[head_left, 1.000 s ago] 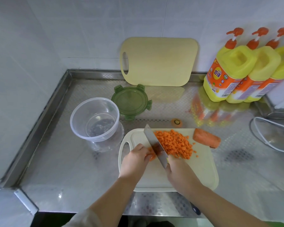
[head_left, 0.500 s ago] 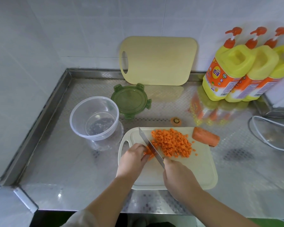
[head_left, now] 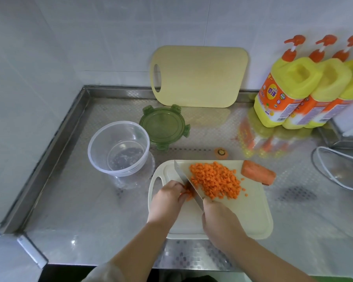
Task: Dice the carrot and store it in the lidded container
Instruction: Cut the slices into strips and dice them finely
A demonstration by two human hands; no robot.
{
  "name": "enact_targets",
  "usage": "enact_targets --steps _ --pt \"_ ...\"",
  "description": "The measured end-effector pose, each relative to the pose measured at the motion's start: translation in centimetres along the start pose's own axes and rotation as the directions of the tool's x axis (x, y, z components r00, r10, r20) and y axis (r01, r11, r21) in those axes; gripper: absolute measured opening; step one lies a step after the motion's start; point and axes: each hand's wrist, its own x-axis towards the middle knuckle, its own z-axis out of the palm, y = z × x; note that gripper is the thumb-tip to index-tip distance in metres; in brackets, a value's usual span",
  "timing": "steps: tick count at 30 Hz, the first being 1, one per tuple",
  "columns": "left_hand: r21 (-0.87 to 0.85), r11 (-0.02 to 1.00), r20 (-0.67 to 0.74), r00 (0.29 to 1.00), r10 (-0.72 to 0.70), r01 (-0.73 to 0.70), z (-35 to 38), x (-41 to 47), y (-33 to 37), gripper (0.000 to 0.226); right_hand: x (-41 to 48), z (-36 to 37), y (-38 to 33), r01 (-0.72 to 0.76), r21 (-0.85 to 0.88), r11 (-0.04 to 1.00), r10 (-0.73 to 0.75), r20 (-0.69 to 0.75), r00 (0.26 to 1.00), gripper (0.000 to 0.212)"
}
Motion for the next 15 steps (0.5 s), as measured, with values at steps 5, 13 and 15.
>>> enact_targets --steps 5,13,15 --pt "-0.043 0.999 -0.013 1.0 0.003 -0.004 -0.7 0.0 0.3 0.013 0.4 -1.2 0.9 0.03 0.118 0.993 -0.024 -0.05 0.998 0.033" --pt "-0.031 0.999 -0.017 0.999 0.039 -0.039 -1.2 -0.2 -0.3 0.01 -1.4 -1.2 -0.6 0.083 0.0 0.997 -0.082 -0.038 0.996 0.022" --pt "-0.016 0.999 -0.022 0.999 0.042 -0.043 -1.1 -0.2 -0.5 0.012 -1.4 -0.9 -0.7 0.056 -0.01 0.998 -0.056 -0.029 0.998 0.024"
